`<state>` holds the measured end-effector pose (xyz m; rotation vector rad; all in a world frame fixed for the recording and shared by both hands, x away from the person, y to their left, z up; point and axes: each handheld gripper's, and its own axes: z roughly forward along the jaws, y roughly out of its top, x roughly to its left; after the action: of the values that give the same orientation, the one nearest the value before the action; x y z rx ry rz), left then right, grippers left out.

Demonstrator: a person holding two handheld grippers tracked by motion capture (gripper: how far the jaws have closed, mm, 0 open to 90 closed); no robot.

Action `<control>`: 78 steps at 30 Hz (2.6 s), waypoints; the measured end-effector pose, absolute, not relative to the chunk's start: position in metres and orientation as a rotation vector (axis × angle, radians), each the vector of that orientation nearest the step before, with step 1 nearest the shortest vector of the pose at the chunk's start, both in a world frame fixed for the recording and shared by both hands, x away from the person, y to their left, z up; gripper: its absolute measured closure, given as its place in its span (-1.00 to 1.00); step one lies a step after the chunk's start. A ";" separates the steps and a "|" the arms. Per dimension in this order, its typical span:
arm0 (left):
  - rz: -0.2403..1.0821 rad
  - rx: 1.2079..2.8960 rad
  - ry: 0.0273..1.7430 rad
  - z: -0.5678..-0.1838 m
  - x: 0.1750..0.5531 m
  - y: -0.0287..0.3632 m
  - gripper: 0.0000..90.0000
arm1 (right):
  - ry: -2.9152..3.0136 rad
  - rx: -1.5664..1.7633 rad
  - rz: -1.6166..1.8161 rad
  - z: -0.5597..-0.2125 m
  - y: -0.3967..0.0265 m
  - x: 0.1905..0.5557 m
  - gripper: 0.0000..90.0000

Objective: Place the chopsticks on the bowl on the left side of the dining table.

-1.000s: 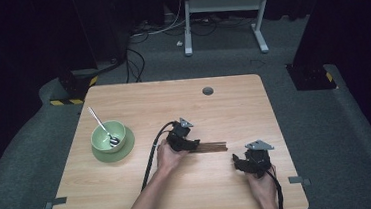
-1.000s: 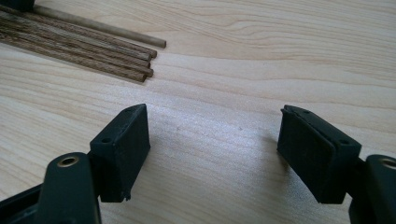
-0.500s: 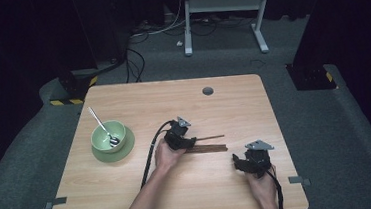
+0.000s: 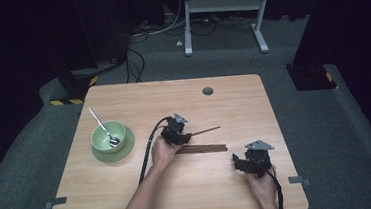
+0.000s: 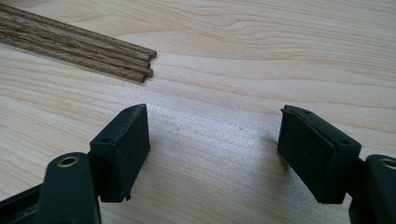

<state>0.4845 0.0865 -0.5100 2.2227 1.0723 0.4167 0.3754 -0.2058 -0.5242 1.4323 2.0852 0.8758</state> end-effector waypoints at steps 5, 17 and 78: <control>0.422 2.214 1.074 -0.510 0.488 0.093 0.41 | 2.085 1.433 0.876 -0.524 -0.206 0.375 -0.45; 0.409 2.229 1.085 -0.508 0.499 0.105 0.69 | 2.087 1.428 0.876 -0.524 -0.206 0.376 -0.45; 0.315 2.094 1.022 -0.493 0.500 0.129 0.89 | 2.087 1.429 0.879 -0.524 -0.205 0.376 -0.45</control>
<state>0.4999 0.1285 -0.4927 2.0943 1.0218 0.3152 0.3757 -0.2052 -0.5243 1.4293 2.0873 0.8793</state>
